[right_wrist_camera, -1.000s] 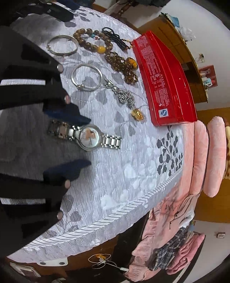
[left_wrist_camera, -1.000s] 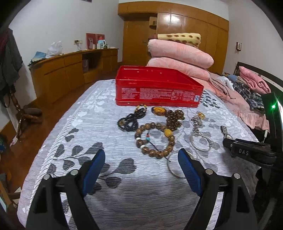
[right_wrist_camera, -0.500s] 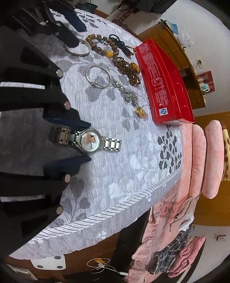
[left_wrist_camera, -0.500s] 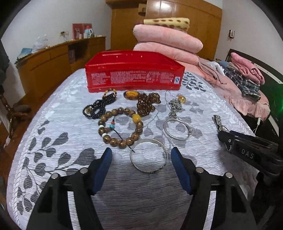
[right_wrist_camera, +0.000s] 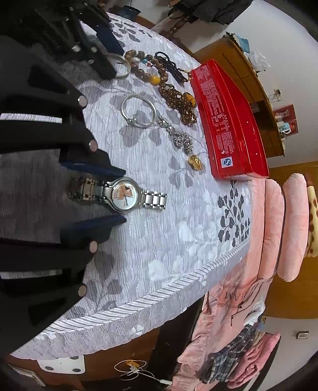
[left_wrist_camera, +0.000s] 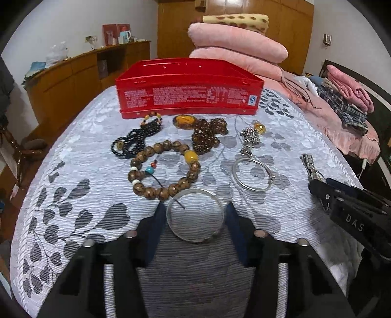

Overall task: Organize jewelry
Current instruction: 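Grasp the silver bangle with the left gripper while the right gripper holds the watch, then carry the bangle and watch over the red tray and release them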

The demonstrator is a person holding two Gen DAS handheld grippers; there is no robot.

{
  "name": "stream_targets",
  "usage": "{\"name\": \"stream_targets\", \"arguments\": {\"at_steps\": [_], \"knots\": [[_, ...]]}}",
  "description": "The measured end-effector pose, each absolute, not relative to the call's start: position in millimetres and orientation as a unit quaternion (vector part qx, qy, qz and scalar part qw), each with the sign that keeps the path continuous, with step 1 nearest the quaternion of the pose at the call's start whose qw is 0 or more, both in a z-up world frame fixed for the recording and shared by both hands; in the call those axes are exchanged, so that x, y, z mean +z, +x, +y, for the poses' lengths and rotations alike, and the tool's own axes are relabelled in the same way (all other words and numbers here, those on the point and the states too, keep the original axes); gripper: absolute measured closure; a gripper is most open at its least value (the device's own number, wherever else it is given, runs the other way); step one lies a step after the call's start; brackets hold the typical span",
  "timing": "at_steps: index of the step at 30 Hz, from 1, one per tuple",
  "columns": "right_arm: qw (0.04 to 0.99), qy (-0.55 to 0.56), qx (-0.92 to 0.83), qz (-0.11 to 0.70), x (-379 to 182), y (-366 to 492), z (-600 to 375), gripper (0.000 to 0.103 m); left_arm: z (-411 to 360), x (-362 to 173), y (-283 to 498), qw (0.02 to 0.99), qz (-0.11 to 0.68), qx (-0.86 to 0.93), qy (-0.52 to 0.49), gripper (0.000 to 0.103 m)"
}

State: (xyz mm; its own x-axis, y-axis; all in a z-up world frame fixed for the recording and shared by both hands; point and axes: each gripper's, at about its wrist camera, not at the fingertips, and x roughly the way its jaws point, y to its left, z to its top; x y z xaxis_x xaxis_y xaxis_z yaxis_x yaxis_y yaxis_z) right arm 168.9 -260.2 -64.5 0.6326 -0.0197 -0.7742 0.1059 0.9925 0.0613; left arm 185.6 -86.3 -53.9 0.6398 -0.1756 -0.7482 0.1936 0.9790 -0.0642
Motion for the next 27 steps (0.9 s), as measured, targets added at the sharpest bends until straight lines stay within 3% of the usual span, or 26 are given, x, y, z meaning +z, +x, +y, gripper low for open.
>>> {"name": "stream_targets", "arguments": {"at_steps": [9, 17, 27], "knots": [[0.900, 0.039, -0.041, 0.432, -66, 171, -255, 0.068, -85, -53, 182, 0.904, 0.412, -0.111, 0.014, 0.055], [0.902, 0.046, -0.035, 0.428, -64, 168, -259, 0.072, -81, -51, 179, 0.907, 0.405, -0.116, 0.003, 0.055], [0.927, 0.032, -0.017, 0.374, -19, 152, -257, 0.072, -71, -11, 171, 0.931, 0.344, -0.123, -0.015, 0.055]]}}
